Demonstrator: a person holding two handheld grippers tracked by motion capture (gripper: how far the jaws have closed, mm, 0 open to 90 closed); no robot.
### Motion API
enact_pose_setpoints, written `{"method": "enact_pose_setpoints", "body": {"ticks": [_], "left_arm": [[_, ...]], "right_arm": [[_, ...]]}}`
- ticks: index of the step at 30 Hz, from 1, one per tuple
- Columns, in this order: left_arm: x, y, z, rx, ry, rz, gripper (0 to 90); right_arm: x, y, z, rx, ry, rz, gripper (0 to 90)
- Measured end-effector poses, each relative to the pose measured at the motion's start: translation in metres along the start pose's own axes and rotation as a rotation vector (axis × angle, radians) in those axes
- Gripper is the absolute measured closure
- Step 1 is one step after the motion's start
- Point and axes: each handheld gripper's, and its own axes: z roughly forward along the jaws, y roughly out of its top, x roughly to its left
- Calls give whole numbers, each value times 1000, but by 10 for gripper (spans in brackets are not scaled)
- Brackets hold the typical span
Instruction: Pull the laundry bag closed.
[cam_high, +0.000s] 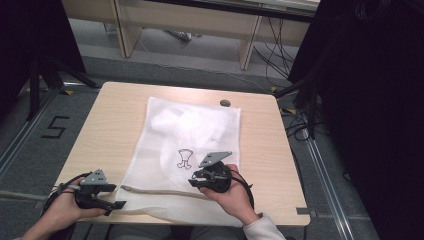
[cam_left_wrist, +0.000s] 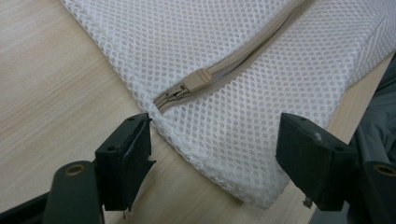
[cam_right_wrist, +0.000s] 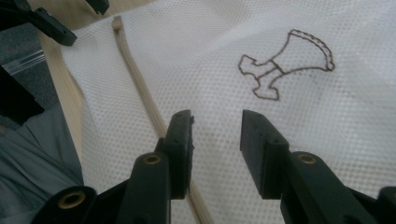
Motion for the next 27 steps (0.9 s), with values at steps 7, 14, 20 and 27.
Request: {"method": "enact_pose_setpoints", "body": {"ticks": [7,14,20,27], "left_arm": [[0,0,0,2,0,4,261],[-1,-1,1,-1,-4,-17,262],[-2,-2,0,-1,0,-15,263],[-2,-5,-2,-9,1,-18,266]], "right_arm": [[8,19,16,-10,37,-37,668],[16,38,30,9,55,-72,674],[22,52,44,9,74,-100,686],[33,67,64,36,119,-134,706]]}}
